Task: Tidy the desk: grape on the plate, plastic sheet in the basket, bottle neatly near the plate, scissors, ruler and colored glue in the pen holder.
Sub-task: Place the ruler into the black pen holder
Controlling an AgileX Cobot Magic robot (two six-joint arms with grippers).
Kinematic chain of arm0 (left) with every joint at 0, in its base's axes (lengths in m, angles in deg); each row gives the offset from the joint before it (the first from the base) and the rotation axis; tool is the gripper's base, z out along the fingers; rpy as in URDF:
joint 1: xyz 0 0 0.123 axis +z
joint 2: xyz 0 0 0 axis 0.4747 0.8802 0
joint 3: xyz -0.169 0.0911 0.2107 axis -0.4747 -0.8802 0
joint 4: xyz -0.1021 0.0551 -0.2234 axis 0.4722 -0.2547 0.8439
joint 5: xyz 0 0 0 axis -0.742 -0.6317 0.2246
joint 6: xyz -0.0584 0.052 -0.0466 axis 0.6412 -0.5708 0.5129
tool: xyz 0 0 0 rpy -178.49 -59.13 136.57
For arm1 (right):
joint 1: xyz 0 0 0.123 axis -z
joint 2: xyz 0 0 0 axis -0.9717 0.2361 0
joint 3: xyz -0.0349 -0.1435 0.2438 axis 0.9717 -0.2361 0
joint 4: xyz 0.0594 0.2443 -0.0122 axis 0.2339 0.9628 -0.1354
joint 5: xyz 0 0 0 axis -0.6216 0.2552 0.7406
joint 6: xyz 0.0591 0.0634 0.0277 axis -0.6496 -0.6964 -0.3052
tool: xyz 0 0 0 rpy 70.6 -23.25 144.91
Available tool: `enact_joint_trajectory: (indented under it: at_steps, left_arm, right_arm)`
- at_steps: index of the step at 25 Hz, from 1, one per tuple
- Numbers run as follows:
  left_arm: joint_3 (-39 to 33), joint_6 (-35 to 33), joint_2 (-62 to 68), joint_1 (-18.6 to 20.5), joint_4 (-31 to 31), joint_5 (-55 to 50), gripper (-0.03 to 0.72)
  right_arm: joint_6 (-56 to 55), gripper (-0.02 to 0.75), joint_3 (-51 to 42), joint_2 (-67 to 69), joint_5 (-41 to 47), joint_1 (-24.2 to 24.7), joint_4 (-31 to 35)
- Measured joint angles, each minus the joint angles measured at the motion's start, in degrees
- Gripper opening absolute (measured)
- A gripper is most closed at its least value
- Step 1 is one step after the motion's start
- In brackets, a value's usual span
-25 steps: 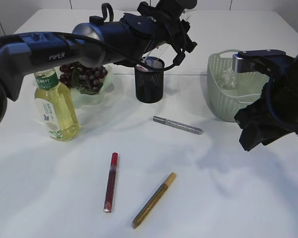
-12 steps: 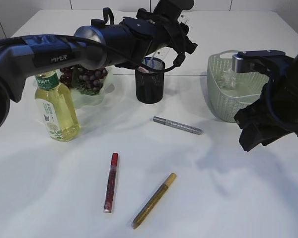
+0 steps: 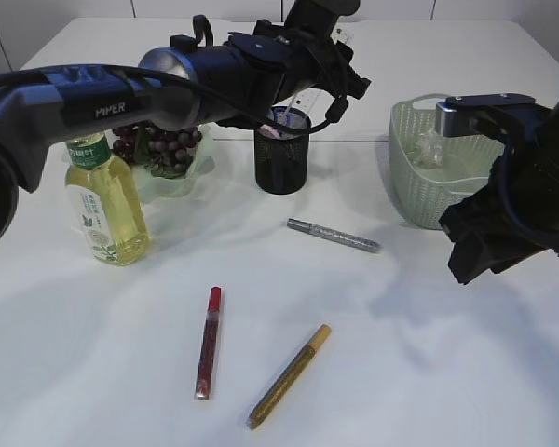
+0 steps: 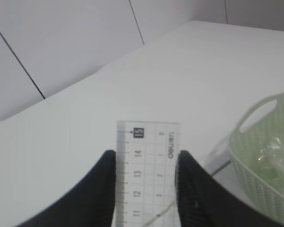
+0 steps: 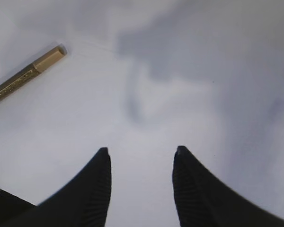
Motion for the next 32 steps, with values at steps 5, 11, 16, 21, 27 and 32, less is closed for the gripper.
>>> enact_joint_trajectory:
  at_steps: [5,11,16,21,27,32]
  left_arm:
    - [0.00,0.00,0.00,0.00,0.17,0.45,0.303]
    - [0.00,0.07,0.00,0.00,0.27,0.45,0.392]
    - [0.00,0.07,0.00,0.00,0.40,0.45,0.401]
    - [0.00,0.07,0.00,0.00,0.77,0.45,0.403]
    - [0.00,0.07,-2.44,-0.13,3.32,0.45,0.403]
    - [0.00,0.07,-3.83,-0.23,3.78,0.53,0.404]
  right_arm:
    - [0.00,0.349,0.00,0.00,0.00,0.00,0.00]
    - [0.11,0.349,0.00,0.00,0.00,0.00,0.00]
    - [0.11,0.349,0.00,0.00,0.00,0.00,0.00]
    - [0.22,0.349,0.00,0.00,0.00,0.00,0.00]
    - [0.22,0.349,0.00,0.00,0.00,0.00,0.00]
    - [0.34,0.349,0.00,0.00,0.00,0.00,0.00]
